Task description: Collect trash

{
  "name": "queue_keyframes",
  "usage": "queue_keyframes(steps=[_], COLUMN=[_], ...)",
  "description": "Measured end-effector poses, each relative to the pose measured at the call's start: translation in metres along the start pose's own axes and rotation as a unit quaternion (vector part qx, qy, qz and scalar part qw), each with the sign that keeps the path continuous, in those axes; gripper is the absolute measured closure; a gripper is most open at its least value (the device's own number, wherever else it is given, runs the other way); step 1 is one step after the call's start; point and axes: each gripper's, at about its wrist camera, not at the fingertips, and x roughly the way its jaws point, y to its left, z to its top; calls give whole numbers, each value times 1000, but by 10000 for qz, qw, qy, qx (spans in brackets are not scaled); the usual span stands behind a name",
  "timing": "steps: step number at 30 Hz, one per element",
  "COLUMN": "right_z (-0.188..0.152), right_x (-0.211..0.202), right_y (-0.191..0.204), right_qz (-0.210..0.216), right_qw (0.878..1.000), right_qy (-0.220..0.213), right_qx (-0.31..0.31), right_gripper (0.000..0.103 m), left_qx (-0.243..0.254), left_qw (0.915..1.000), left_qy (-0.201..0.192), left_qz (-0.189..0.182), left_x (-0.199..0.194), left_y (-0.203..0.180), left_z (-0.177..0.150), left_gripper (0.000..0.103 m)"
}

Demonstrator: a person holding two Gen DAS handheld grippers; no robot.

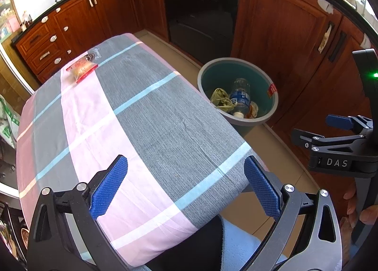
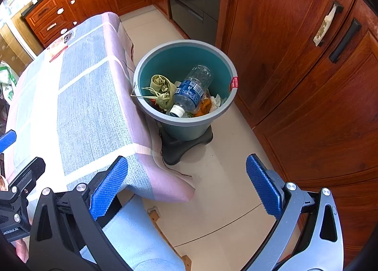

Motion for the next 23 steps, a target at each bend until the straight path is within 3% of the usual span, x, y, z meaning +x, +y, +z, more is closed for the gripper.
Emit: queue_keyframes(steps=[12,23], right_z=[2,7], right_x=[0,0], right_y=[2,4], right_qz=[-38,-70], right_qw=[10000,10000], right_qy=[21,42], right_qx=[7,-17], right_gripper=[7,7], left_qx=[-11,-128], left_qw=[9999,9993], left_qy=[86,338], left_qz=[76,-112], left_x=[4,16], left_y=[1,8], left_z=[0,-2], left_gripper=[4,4])
